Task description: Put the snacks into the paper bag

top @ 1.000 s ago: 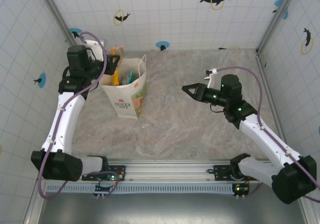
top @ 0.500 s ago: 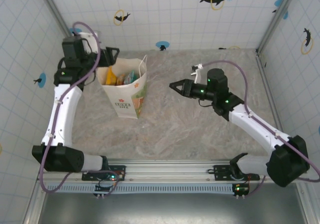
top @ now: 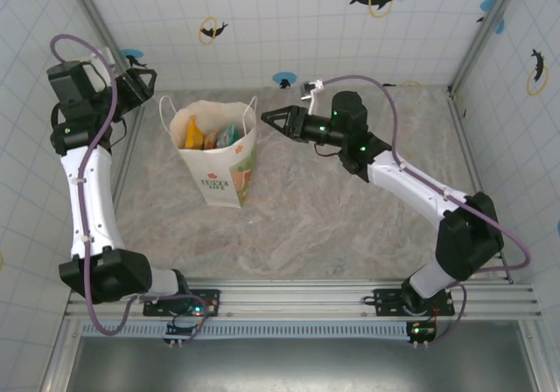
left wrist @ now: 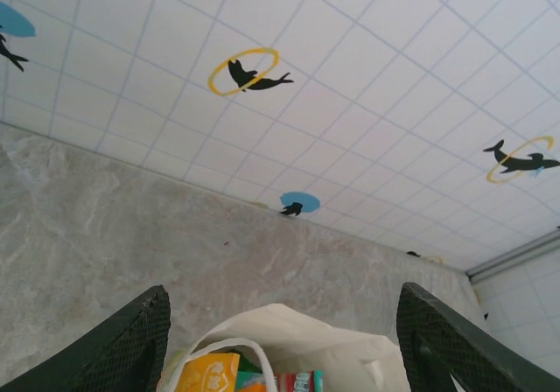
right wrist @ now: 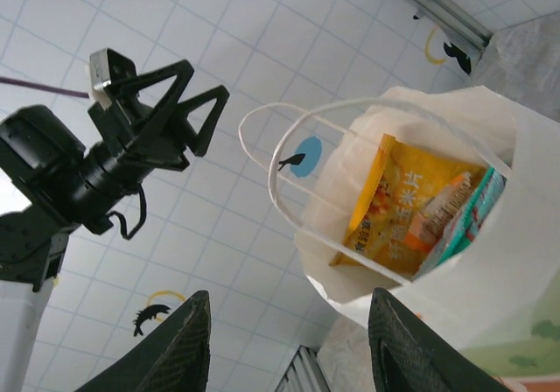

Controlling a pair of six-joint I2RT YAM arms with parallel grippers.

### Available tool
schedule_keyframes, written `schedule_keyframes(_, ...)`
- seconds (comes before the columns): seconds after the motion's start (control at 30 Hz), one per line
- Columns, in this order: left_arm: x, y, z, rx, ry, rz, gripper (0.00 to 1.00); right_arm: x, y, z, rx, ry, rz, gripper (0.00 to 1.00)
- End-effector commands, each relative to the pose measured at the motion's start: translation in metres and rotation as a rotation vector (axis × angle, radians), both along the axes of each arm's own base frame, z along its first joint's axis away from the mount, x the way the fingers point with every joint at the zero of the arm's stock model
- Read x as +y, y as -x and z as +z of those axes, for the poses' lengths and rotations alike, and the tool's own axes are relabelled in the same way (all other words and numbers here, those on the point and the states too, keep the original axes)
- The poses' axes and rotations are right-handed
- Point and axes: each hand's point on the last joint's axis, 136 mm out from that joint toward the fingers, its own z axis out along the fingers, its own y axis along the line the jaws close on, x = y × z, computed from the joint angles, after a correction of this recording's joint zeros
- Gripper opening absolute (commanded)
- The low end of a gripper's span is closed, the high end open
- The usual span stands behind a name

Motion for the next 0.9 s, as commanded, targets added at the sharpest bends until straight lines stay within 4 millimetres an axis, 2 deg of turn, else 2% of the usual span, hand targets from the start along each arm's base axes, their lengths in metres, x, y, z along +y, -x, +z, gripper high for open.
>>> schedule_keyframes(0.0, -0.005, 0.012, -0.009, 0.039, 0.066, -0.045, 0.69, 0.006, -0.010, 0.034, -0.058, -0.098, -0.011, 0.50)
schedule_keyframes(0.1, -0.008, 0.014, -0.026, 0.091, 0.092, -0.071, 0.67, 0.012, -0.016, 0.037, -0.053, -0.117, -0.010, 0.50)
schedule_keyframes(0.27, -0.015, 0.017, -0.043, 0.139, 0.120, -0.115, 0.66, 0.023, -0.026, 0.039, -0.045, -0.139, -0.010, 0.50)
schedule_keyframes(0.67, -0.034, 0.013, -0.057, 0.173, 0.218, -0.250, 0.58, 0.043, -0.037, 0.042, -0.025, -0.184, 0.008, 0.50)
schedule_keyframes(0.87, -0.041, 0.011, -0.053, 0.157, 0.265, -0.303, 0.55, 0.049, -0.039, 0.042, -0.018, -0.204, 0.010, 0.50)
